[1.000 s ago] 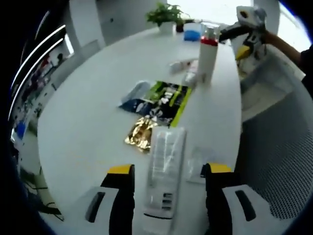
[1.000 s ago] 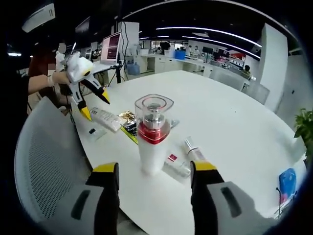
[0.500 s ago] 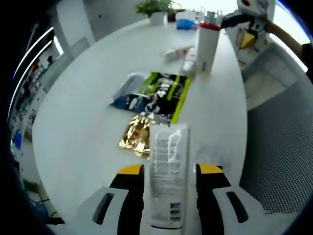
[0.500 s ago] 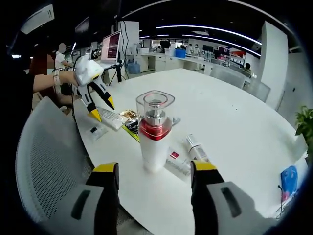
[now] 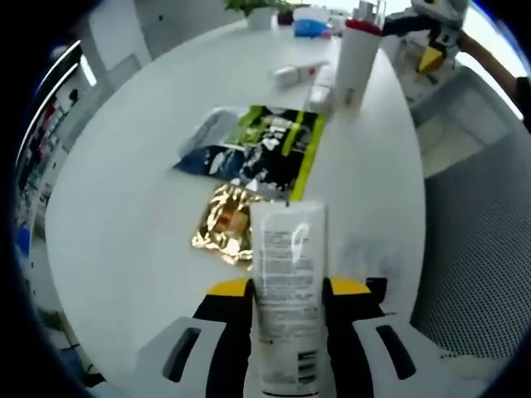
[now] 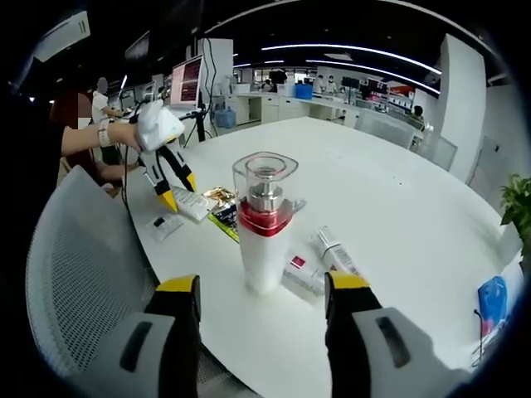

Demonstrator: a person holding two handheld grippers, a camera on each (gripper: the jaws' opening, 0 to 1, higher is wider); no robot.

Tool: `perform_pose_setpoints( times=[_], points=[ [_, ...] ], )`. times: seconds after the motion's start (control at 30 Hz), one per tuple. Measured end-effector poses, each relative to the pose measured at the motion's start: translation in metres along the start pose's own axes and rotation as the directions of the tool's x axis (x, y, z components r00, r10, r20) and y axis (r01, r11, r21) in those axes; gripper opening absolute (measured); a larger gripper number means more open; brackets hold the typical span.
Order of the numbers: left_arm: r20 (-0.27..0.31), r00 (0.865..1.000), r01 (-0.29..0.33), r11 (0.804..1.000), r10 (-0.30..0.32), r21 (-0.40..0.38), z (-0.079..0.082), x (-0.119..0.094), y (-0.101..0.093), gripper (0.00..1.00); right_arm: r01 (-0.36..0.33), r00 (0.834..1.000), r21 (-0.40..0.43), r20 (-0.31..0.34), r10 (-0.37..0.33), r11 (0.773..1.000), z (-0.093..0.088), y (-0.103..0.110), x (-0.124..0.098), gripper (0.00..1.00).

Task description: Arrange the skincare products in the storage area until every visible bottle or jar stands upright without overlapping.

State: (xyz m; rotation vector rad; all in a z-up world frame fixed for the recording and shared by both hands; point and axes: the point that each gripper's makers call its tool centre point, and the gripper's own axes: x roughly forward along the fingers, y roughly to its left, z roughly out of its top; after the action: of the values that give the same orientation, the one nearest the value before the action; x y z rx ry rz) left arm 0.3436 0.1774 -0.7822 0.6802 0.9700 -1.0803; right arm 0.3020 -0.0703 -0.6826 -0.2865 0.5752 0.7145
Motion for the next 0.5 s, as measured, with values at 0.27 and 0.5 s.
perform_pose_setpoints(
  times=[0.27, 0.5],
  points=[
    [0.004, 0.999, 0.038, 0.999, -0.038, -0.017, -0.0018, 0.0007, 0.0007, 0.31, -0.004, 1.0, 0.02, 0.0, 0.004, 1.0, -0.0023, 0.0002, -0.001, 0.6],
    [0.009, 1.0, 0.029, 1.0, -0.029, -0.004, -0.0008, 0.0013, -0.0004, 0.3, -0.006, 1.0, 0.028, 0.004, 0.006, 1.0, 0.0005, 0.001, 0.0003, 0.59]
  ],
)
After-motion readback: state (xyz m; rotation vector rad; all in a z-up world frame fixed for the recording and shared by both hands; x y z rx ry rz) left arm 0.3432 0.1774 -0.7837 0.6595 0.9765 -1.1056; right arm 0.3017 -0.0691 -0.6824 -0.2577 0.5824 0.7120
